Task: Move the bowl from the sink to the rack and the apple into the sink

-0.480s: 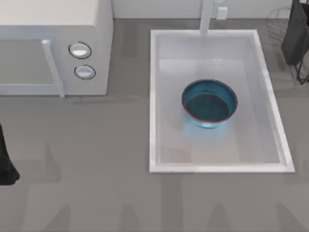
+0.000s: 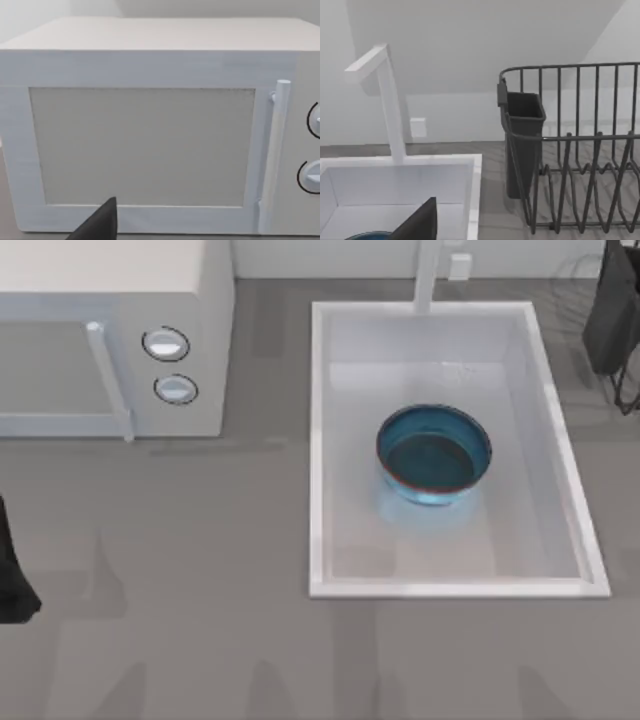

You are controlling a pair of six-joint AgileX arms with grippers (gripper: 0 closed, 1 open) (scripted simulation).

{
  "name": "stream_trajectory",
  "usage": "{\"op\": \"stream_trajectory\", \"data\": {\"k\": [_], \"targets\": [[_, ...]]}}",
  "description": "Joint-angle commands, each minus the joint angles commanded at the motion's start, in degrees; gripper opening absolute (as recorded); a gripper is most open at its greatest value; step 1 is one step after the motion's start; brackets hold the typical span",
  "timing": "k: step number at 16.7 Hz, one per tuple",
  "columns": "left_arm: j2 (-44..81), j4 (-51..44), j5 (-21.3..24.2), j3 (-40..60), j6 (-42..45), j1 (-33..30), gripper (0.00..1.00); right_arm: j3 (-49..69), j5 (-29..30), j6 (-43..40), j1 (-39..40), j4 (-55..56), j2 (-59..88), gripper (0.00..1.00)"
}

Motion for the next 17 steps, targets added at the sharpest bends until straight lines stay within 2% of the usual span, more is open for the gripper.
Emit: {"op": "stream_trajectory", "data": {"k": [5, 11, 17], "targets": [[0.00, 0.00, 0.00, 0.00, 0.00, 0.00, 1.00, 22.93, 0.86, 2.46, 3.11, -9.44, 21.36, 1.00], [0.00, 0.00, 0.00, 0.00, 0.00, 0.00, 1.00, 57.84, 2.47, 5.03, 7.79, -22.00, 62.13, 1.00], [0.00, 0.00, 0.00, 0.00, 0.00, 0.00, 1.00, 78.07, 5.03, 7.54, 12.81, -37.89, 95.96, 1.00]]}}
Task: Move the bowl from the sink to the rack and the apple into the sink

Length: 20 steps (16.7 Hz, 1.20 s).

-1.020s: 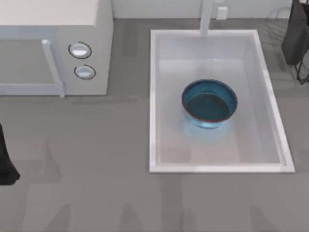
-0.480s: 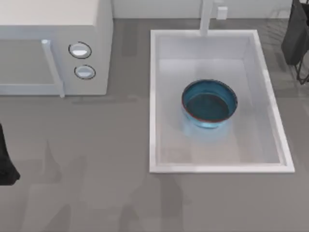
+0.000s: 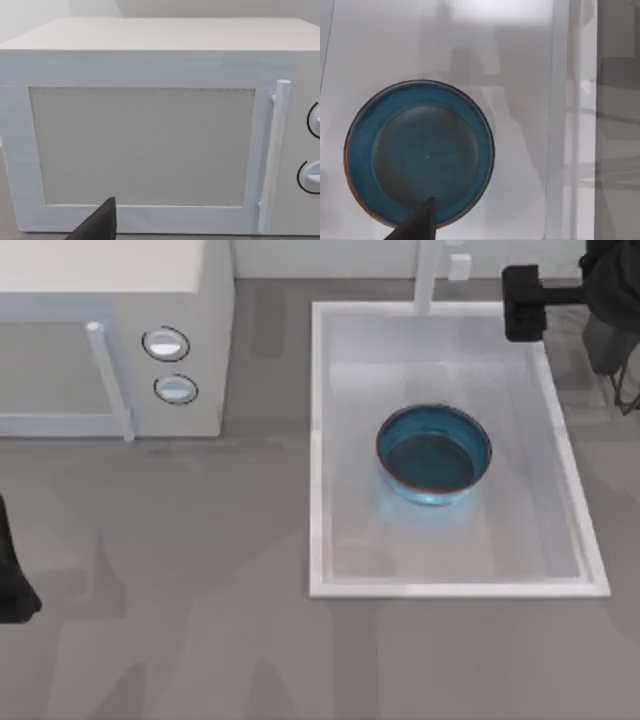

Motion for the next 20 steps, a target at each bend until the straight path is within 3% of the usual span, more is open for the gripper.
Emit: {"op": "stream_trajectory", "data": {"k": [11, 16, 20], "targets": [[0.00, 0.00, 0.00, 0.00, 0.00, 0.00, 1.00, 36.28, 2.15, 10.77, 9.27, -22.75, 37.82, 1.00], [0.00, 0.00, 0.00, 0.00, 0.00, 0.00, 1.00, 51.33, 1.52, 17.55, 13.53, -29.73, 47.15, 1.00], [0.00, 0.00, 0.00, 0.00, 0.00, 0.00, 1.00, 56.15, 1.15, 20.23, 15.17, -30.50, 48.51, 1.00]]}}
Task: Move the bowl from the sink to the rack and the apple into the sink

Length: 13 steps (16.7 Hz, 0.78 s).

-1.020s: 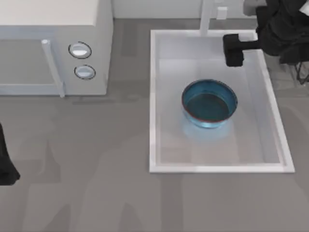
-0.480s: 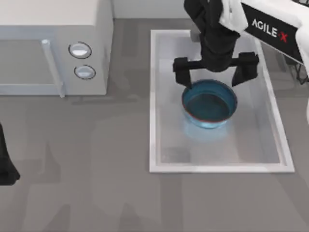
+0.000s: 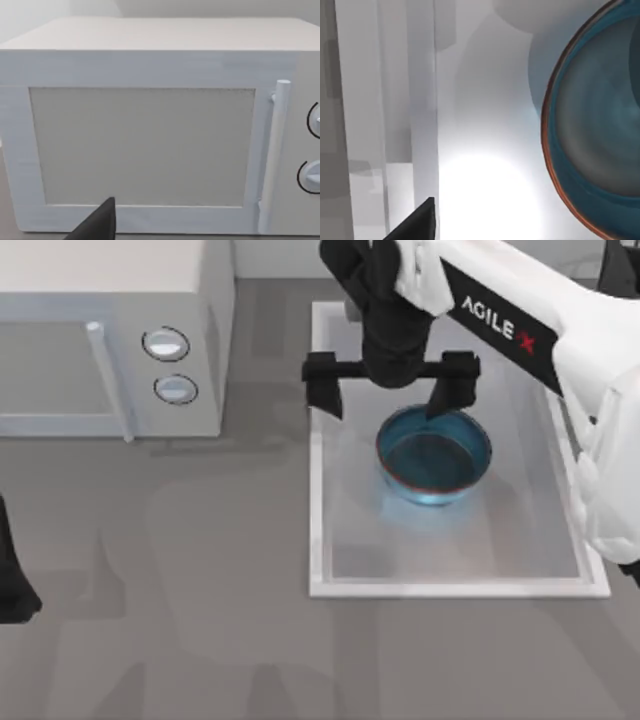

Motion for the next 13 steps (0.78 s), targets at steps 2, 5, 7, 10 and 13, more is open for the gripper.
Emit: {"op": "stream_trajectory", "data": {"k": [2, 5, 7, 10, 13], "targets": [[0.00, 0.00, 0.00, 0.00, 0.00, 0.00, 1.00, 0.00, 0.00, 0.00, 0.00, 0.00, 0.00, 1.00], [0.00, 0.00, 0.00, 0.00, 0.00, 0.00, 1.00, -0.12, 0.01, -0.06, -0.29, 0.05, -0.11, 1.00], [0.00, 0.00, 0.00, 0.00, 0.00, 0.00, 1.00, -0.19, -0.01, -0.17, -0.29, 0.88, 0.66, 1.00], [0.00, 0.00, 0.00, 0.00, 0.00, 0.00, 1.00, -0.60, -0.02, -0.51, -0.53, 5.04, 4.37, 1.00], [0.00, 0.00, 0.00, 0.00, 0.00, 0.00, 1.00, -1.24, -0.02, -0.88, -0.91, 10.01, 8.66, 1.00]]}}
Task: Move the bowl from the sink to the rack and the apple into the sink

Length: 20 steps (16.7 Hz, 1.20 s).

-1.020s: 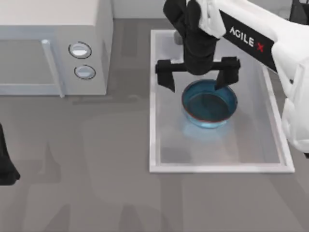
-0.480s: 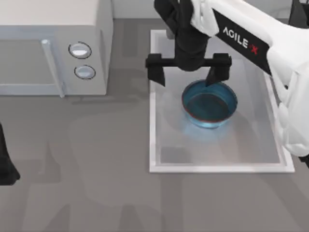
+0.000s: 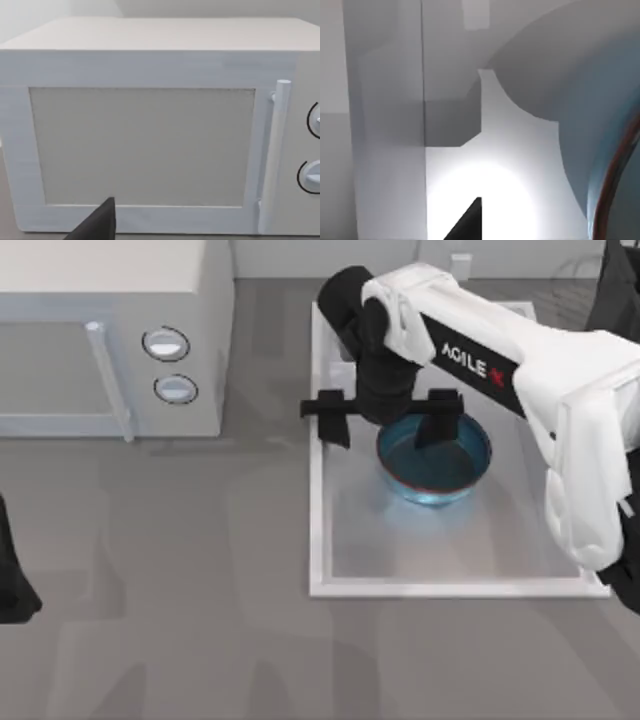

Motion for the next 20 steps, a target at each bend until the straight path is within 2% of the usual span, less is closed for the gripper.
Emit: {"op": "stream_trajectory", "data": {"k": [6, 19, 20], "targets": [[0.00, 0.00, 0.00, 0.00, 0.00, 0.00, 1.00, -0.31, 0.00, -0.16, -0.18, 2.12, 1.83, 1.00], [0.00, 0.00, 0.00, 0.00, 0.00, 0.00, 1.00, -0.31, 0.00, -0.16, -0.18, 2.12, 1.83, 0.02], [0.00, 0.00, 0.00, 0.00, 0.00, 0.00, 1.00, -0.31, 0.00, -0.16, -0.18, 2.12, 1.83, 0.00]]}}
